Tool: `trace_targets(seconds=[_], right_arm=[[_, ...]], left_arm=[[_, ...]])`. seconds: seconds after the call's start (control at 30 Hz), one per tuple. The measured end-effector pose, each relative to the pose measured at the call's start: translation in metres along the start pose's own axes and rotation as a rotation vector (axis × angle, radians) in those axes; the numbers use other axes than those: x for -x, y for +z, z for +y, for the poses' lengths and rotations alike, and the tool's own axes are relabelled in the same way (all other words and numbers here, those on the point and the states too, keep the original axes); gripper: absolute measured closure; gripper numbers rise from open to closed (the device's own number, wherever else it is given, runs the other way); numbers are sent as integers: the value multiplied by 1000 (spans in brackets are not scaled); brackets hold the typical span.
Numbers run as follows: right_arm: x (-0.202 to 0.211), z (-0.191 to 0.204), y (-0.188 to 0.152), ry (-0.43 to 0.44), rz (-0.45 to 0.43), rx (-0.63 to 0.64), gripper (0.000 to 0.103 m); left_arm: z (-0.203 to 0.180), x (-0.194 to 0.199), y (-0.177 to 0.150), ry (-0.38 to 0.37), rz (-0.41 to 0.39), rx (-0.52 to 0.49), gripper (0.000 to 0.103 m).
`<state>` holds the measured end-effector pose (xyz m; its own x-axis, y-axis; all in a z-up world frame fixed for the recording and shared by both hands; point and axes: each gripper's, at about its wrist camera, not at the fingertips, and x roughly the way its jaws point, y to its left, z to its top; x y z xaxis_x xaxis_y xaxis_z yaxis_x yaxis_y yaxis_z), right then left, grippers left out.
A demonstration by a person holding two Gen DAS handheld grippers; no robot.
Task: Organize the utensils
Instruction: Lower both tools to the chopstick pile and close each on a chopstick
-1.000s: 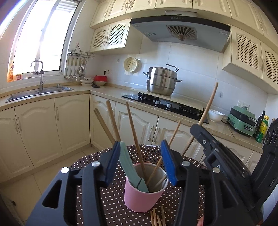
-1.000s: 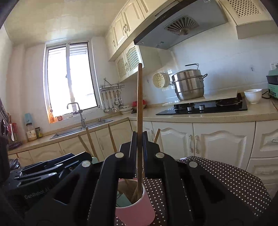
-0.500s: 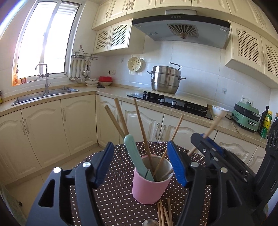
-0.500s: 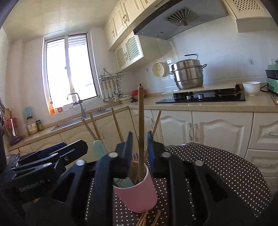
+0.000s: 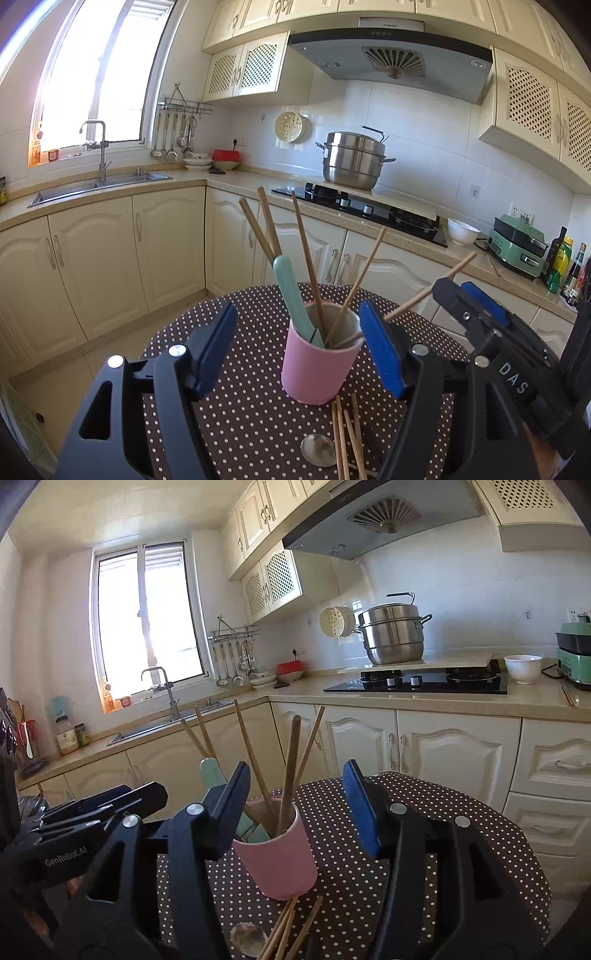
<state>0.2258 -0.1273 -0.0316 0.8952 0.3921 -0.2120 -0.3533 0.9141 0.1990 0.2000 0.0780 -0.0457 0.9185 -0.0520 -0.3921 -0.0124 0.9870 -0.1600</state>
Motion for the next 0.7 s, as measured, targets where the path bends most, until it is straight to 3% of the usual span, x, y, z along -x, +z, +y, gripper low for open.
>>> trace_targets(seconds=[0.13, 0.33, 0.5, 0.7], right_arm=[[5, -6, -8, -4, 93, 49, 50], [-6, -2, -46, 32, 416, 208, 50], [-6, 8, -80, 68, 554, 265, 50], [-16, 17, -102, 136, 675, 195, 67]], left_arm=[[-1, -1, -12, -25, 77, -5, 35], [0, -15, -44, -58, 261, 0, 35], [6, -27, -73, -41, 387, 20, 35], [19, -30, -93, -35, 455, 67, 35]])
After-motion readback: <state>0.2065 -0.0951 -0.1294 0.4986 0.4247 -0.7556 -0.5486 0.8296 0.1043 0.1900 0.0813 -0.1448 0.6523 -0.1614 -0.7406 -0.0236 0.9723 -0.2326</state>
